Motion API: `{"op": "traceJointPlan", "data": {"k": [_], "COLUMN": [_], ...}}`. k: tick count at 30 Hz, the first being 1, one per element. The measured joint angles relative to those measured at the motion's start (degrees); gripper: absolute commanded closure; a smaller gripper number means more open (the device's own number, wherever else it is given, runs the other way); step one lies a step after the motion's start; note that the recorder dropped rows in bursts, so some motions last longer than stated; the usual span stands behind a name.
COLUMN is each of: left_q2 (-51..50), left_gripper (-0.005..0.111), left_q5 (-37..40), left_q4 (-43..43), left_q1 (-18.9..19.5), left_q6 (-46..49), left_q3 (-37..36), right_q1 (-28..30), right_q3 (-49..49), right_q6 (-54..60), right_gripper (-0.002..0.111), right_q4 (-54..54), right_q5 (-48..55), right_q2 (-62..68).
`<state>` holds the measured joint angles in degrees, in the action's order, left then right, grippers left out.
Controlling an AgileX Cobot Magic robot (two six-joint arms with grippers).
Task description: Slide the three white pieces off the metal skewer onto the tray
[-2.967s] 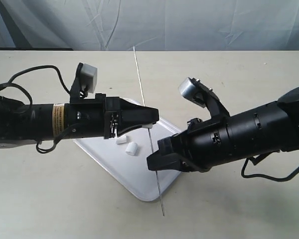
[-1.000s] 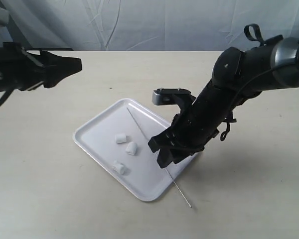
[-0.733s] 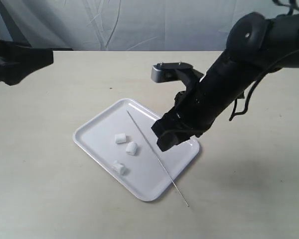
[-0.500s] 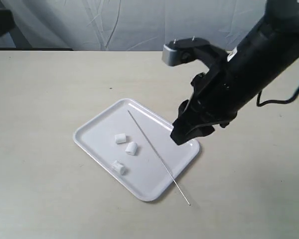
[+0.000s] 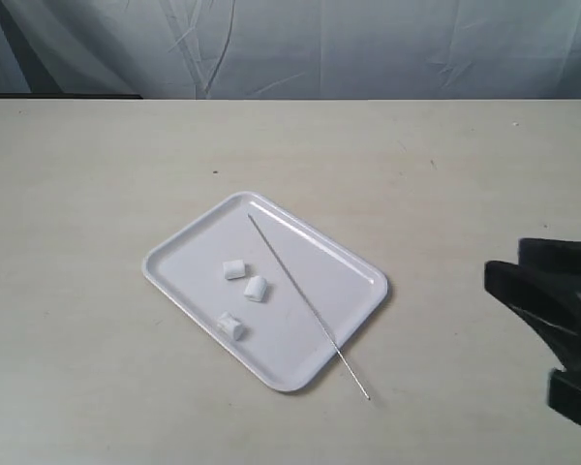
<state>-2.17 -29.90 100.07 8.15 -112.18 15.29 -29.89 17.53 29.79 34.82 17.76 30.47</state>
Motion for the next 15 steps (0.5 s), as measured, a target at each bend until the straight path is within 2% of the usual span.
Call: {"op": "traceJointPlan", "data": {"k": [5, 6, 11, 15], "left_q2": [1.9, 1.9, 2.0, 2.0], "left_gripper": [0.047, 0.047, 0.047, 0.047], "left_q5": [0.4, 0.9, 3.6, -1.9], "left_q4": [-0.4, -3.0, -7.8, -3.0], "left_q1": [0.0, 0.0, 0.0, 0.0], "left_q6": [-2.1, -0.2, 1.5, 1.5], "left_q3": [-9.3, -11.5, -15.0, -15.0], "right_q1": [0.0, 0.0, 0.0, 0.0], "right_q3": [-7.0, -8.2, -12.6, -14.2], "right_q6": [0.0, 0.0, 0.0, 0.0], "right_gripper": [0.069, 0.069, 0.069, 0.069], "right_q4": [6.3, 6.8, 13.7, 17.8], "right_q5": [-2.4, -2.0, -4.2, -0.6], "right_q2": [-20.0, -23.4, -25.7, -25.7]}}
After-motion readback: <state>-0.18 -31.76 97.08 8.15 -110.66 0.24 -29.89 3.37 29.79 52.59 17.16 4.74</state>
